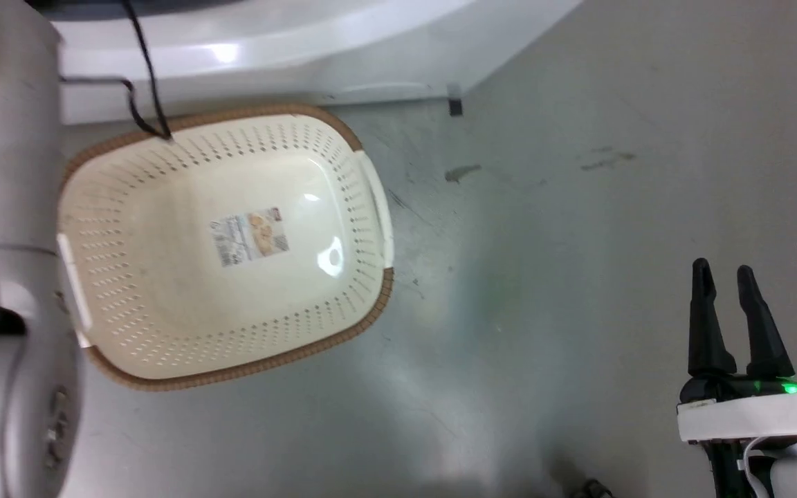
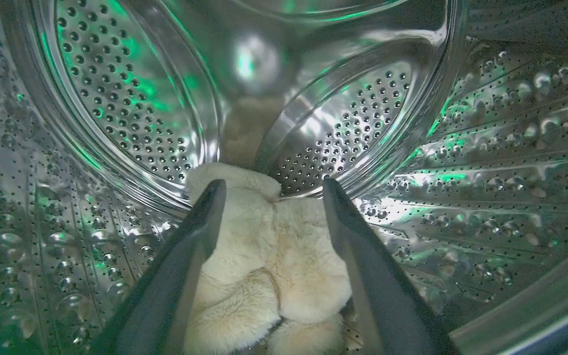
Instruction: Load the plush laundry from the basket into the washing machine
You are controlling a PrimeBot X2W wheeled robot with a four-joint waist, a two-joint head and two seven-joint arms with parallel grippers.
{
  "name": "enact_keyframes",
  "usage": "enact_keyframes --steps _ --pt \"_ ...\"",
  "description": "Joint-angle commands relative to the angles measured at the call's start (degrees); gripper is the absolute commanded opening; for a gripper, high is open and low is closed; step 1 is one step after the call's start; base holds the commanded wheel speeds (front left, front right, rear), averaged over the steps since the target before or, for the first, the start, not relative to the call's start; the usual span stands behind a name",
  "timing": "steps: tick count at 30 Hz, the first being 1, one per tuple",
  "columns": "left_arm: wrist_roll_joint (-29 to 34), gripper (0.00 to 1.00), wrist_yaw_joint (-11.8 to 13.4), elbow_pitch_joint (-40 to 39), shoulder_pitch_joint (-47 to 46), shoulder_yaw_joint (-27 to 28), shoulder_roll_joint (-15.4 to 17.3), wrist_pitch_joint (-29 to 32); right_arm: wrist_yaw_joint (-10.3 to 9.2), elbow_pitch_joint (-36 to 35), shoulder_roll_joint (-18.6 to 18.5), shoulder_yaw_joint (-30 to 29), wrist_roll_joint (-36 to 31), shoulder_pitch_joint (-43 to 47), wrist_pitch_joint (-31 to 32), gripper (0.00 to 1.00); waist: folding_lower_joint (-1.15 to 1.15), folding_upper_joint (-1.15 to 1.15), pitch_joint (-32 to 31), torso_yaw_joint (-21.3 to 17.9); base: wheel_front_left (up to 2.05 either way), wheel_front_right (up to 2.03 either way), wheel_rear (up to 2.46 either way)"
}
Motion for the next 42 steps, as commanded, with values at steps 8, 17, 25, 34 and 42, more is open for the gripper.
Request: enact_keyframes --steps 8,17,25,34,42 --pt "-1.9 1.0 0.1 -1.4 8.8 0.2 -3.3 -1.0 -0.04 0.9 0.0 -1.6 -1.7 0.0 -0.2 1.0 0.0 0.0 -6.4 3.8 0.0 0.0 0.0" --pt "-3.0 1.0 1.4 -9.3 21.5 1.3 -6.2 -1.0 -0.04 2.4 0.0 -1.9 -2.5 1.4 -0.2 1.0 0.0 0.0 -12.4 5.7 0.0 0.0 0.0" --pt "-3.5 1.0 1.7 -16.0 31.8 1.9 -7.7 -1.1 -0.04 3.4 0.0 -2.1 -2.8 2.8 -0.2 1.0 0.0 0.0 -18.0 7.0 0.0 0.0 0.0" --pt "-4.6 1.0 1.9 -20.8 43.1 2.5 -8.4 -1.1 -0.04 4.1 0.0 -1.9 -3.8 5.1 -0.2 1.0 0.0 0.0 -24.9 7.9 0.0 0.0 0.0" --pt "-5.7 1.0 2.8 -24.9 51.4 3.4 -8.4 -1.1 -0.04 4.5 0.0 -1.5 -4.7 6.5 -0.2 1.0 0.0 0.0 -28.9 8.5 0.0 0.0 0.0"
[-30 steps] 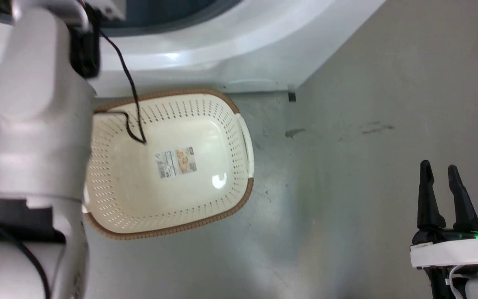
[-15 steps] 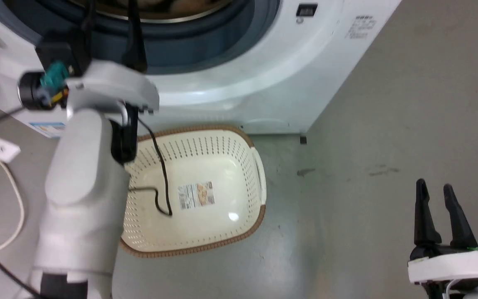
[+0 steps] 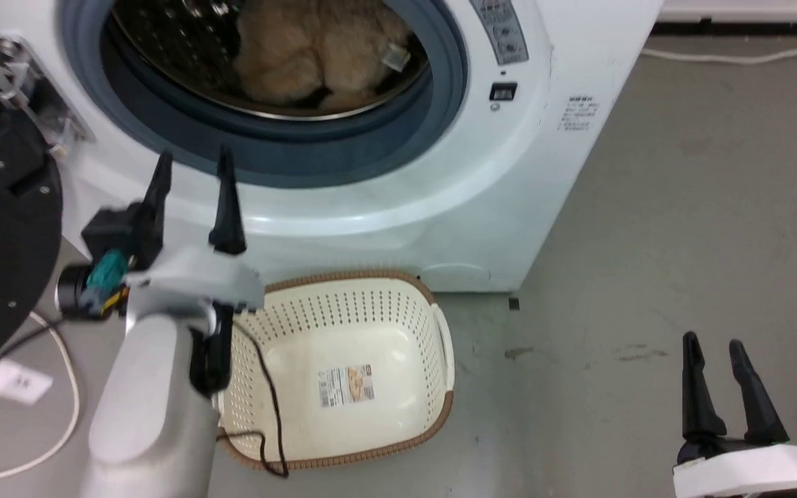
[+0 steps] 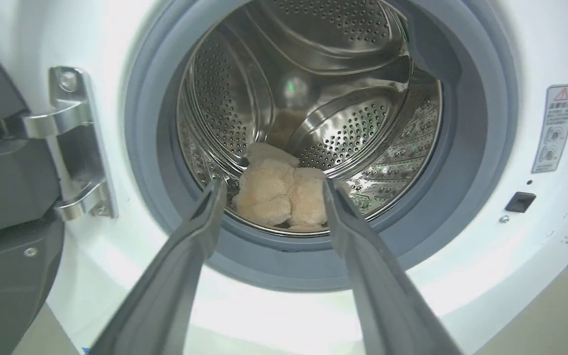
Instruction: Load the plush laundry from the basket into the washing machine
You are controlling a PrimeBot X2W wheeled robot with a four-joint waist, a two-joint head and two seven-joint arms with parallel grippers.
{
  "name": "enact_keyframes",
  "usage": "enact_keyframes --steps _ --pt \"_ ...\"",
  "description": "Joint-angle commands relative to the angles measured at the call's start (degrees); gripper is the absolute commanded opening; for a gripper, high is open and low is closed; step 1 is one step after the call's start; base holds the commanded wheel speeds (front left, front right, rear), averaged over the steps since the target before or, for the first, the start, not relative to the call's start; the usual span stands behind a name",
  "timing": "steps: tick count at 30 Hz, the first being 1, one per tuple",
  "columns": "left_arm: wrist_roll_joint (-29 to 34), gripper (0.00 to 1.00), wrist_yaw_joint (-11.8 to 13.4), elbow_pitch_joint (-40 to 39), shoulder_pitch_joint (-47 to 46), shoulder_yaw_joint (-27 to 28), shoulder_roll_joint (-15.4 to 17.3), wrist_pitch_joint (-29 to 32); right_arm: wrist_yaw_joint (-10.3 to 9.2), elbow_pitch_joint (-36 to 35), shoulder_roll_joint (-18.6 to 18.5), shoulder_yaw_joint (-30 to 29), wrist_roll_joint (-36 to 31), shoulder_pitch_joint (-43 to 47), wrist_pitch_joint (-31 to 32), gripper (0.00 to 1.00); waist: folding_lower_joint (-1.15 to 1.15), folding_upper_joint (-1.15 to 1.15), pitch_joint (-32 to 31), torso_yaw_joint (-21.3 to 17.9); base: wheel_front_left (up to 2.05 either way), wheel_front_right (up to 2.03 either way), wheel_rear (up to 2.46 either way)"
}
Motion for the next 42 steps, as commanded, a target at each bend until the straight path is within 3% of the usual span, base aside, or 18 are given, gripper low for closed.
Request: enact_keyframes --steps 1,26,36,42 --pt "-0.6 1.0 0.8 -1.5 2.8 0.8 -0.1 -0.3 -0.04 0.2 0.0 0.1 -0.7 0.8 -0.2 1.0 0.01 0.0 -1.5 0.2 0.0 0.0 0.0" --pt "-3.0 1.0 1.3 -17.3 25.4 0.4 0.9 3.8 -0.04 -1.8 0.0 2.7 -10.2 3.8 2.0 1.0 0.01 0.0 -10.3 1.7 0.0 0.0 0.0" --pt "-4.2 1.0 -0.1 -18.7 30.4 -1.5 1.0 5.0 -0.04 -3.6 0.0 3.7 -12.3 5.3 3.8 1.0 0.01 0.0 -12.3 2.7 0.0 0.0 0.0" --pt "-3.0 1.0 0.6 -18.5 31.9 -2.1 2.0 5.5 -0.04 -4.1 0.0 4.1 -12.8 5.9 4.2 1.0 0.01 0.0 -13.0 2.6 0.0 0.0 0.0"
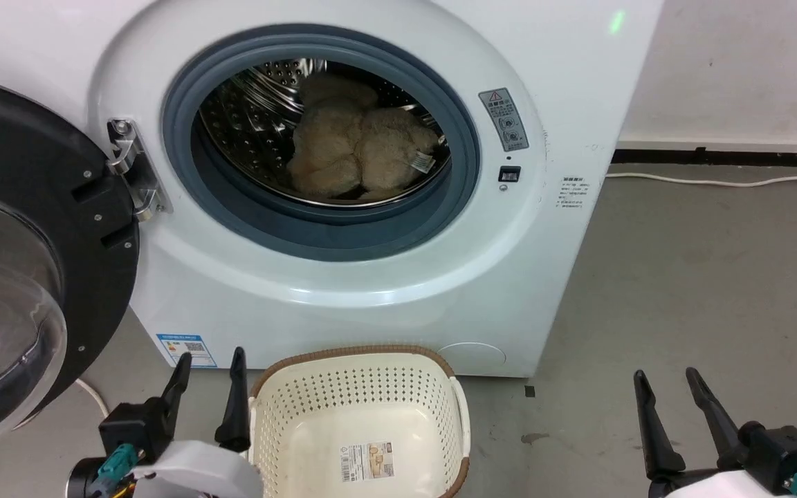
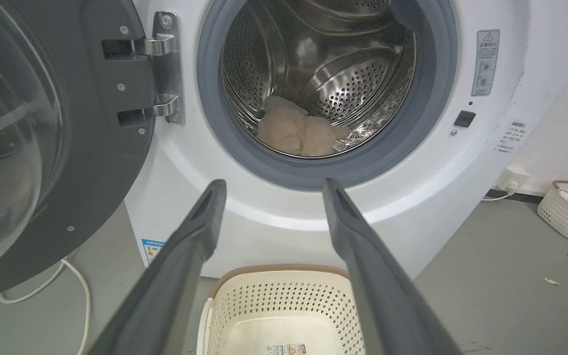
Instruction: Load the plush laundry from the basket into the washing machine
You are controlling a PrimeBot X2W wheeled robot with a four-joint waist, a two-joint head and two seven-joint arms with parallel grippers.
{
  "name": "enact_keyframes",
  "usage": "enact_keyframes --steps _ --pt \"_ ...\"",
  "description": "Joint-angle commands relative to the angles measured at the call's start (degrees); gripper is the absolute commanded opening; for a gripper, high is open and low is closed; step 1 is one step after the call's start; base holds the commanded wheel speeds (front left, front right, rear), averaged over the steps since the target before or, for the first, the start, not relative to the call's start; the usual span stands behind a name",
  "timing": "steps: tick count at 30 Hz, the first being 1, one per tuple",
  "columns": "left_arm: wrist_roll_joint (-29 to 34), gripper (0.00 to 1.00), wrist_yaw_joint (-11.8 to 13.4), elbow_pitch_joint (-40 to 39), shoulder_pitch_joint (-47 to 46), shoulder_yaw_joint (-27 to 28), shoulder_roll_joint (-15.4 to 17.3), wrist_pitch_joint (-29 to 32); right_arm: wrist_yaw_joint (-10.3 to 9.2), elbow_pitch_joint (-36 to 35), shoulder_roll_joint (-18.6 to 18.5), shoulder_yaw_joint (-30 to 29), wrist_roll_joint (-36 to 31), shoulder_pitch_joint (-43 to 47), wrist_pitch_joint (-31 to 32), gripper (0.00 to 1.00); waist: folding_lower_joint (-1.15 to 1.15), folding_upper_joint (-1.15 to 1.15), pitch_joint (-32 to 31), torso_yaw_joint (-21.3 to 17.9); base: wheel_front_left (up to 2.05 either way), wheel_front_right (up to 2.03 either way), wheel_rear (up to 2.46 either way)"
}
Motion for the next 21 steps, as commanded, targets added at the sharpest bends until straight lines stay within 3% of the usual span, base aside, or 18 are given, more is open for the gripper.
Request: enact_keyframes --steps 1,12,21 --pt "0.3 1.0 0.4 0.0 1.3 0.2 0.4 0.0 -0.04 -0.4 0.0 0.2 -0.3 1.0 0.1 1.0 0.0 0.0 -0.2 -0.1 0.0 0.0 0.0" --pt "1.0 1.0 2.6 -2.4 3.8 0.0 0.7 1.0 -0.04 -0.6 0.0 0.3 0.1 1.8 0.3 1.0 0.0 0.0 -0.6 0.2 0.0 0.0 0.0" --pt "0.5 1.0 2.6 -2.8 3.8 -0.4 0.9 1.0 -0.04 -0.7 0.0 0.4 0.5 1.6 0.4 1.0 0.0 0.0 -0.6 0.3 0.0 0.0 0.0"
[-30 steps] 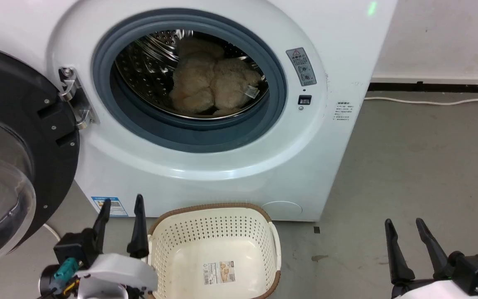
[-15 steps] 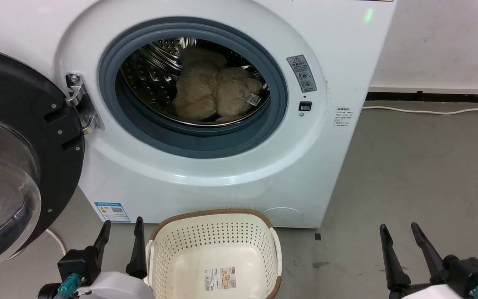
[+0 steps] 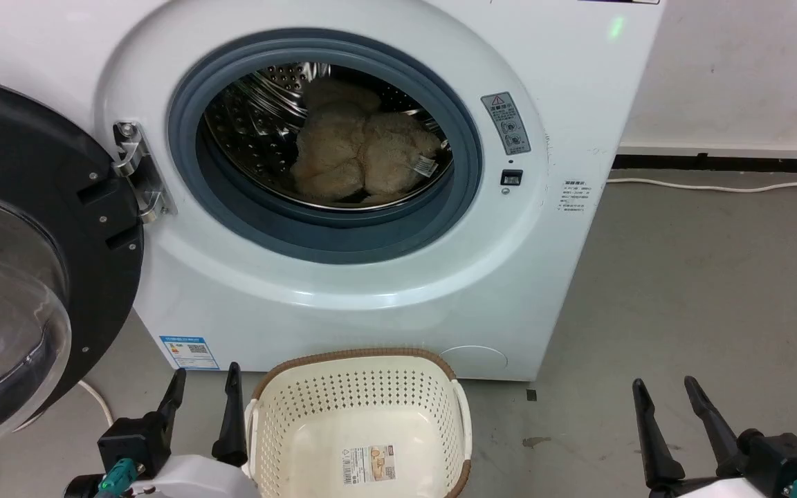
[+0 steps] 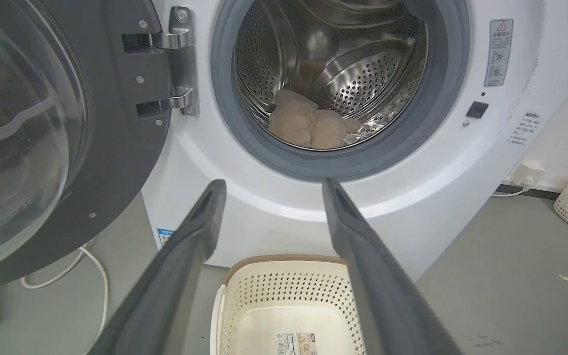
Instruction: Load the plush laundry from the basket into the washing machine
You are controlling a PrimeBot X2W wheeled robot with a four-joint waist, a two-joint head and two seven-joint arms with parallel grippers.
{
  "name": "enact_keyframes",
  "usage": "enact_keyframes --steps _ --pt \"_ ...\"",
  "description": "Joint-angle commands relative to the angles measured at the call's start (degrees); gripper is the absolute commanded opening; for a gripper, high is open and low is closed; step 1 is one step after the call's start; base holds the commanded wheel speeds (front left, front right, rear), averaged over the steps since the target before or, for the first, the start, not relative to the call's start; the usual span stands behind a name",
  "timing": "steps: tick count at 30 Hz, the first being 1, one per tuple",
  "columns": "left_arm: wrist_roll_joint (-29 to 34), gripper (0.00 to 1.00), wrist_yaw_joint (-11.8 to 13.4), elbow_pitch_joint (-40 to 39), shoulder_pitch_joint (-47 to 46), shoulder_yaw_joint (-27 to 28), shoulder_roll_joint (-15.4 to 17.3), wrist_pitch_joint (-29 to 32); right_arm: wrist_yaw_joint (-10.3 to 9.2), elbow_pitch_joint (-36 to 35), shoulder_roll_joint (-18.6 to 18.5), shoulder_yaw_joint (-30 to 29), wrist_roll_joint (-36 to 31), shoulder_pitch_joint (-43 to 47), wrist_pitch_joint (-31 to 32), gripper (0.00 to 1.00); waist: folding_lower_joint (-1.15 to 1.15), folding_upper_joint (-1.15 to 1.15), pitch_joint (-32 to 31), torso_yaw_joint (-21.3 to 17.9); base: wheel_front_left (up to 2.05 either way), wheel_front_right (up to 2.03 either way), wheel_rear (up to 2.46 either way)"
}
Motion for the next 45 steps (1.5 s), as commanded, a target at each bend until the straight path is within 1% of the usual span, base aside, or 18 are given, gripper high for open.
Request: enact_keyframes --steps 1,5,6,45 --pt "-0.3 1.0 0.0 -0.1 0.6 -0.1 0.3 -0.2 -0.04 -0.2 0.0 0.1 0.2 0.4 0.0 1.0 -0.01 0.0 0.0 0.0 0.0 0.0 0.0" --pt "-0.5 1.0 -0.1 0.2 0.3 -0.2 0.4 -0.3 -0.04 -0.1 0.0 0.2 0.3 0.4 0.0 1.0 -0.01 0.0 0.0 0.0 0.0 0.0 0.0" --pt "-0.4 0.0 0.0 0.2 0.0 -0.1 0.1 0.0 0.0 0.0 0.0 0.1 0.1 0.0 0.0 0.0 0.0 0.0 0.0 0.0 0.0 0.0 0.0" --pt "4.9 0.0 -1.2 -1.5 -0.4 1.6 -1.8 2.6 -0.01 -1.1 0.0 0.3 -3.5 -1.7 3.2 0.0 0.0 0.0 0.1 0.4 0.0 0.0 0.0"
